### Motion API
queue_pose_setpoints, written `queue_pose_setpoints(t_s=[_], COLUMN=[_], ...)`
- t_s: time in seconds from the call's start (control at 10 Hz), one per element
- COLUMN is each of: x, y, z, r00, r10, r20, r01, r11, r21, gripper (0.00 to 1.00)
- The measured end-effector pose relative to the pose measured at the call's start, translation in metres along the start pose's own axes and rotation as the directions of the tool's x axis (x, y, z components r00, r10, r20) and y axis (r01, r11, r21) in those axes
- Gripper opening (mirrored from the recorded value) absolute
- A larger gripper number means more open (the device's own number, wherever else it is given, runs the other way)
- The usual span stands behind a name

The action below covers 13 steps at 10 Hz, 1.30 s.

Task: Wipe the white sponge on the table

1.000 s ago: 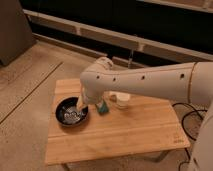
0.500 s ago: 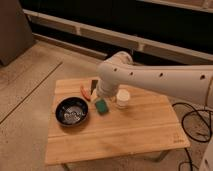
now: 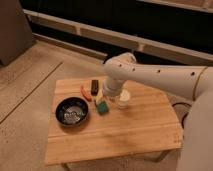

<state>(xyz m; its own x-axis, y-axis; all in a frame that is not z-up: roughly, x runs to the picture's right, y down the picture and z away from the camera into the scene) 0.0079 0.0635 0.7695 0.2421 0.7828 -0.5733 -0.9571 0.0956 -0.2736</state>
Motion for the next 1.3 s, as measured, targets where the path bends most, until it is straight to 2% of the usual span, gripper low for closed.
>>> queue_pose_setpoints(t_s=[0.1, 0.2, 0.3, 0.4, 0.5, 0.6, 0.7, 0.8, 0.9, 1.0, 1.1, 1.3], x=[-0.006, -0.01, -0.014, -0.022, -0.028, -0.04, -0.048, -0.061, -0.064, -0.067, -0.066, -0.064], y=[-0.003, -0.011, -0.02, -0.023, -0.025, -0.025, -0.022, -0.004, 0.005, 0.017, 0.034, 0.045], z=[0.007, 0.015, 0.024, 0.034, 0.04, 0.045, 0.046, 0.045, 0.043, 0.04, 0.037, 0.032], r00=[1.0, 0.998, 0.997, 0.993, 0.992, 0.99, 0.989, 0.984, 0.98, 0.974, 0.969, 0.965], r10=[-0.018, -0.028, -0.04, -0.07, -0.089, -0.121, -0.141, -0.179, -0.189, -0.201, -0.205, -0.195], r20=[-0.022, -0.048, -0.073, -0.091, -0.09, -0.068, -0.045, 0.02, 0.055, 0.101, 0.138, 0.177], r01=[0.019, 0.03, 0.047, 0.083, 0.104, 0.132, 0.148, 0.173, 0.178, 0.189, 0.201, 0.204], r11=[1.0, 0.998, 0.994, 0.986, 0.979, 0.97, 0.966, 0.968, 0.971, 0.976, 0.979, 0.978], r21=[0.015, 0.048, 0.094, 0.146, 0.175, 0.204, 0.21, 0.184, 0.157, 0.112, 0.043, -0.032], gripper=[0.65, 0.65, 0.65, 0.65, 0.65, 0.65, 0.65, 0.65, 0.65, 0.65, 0.65, 0.65])
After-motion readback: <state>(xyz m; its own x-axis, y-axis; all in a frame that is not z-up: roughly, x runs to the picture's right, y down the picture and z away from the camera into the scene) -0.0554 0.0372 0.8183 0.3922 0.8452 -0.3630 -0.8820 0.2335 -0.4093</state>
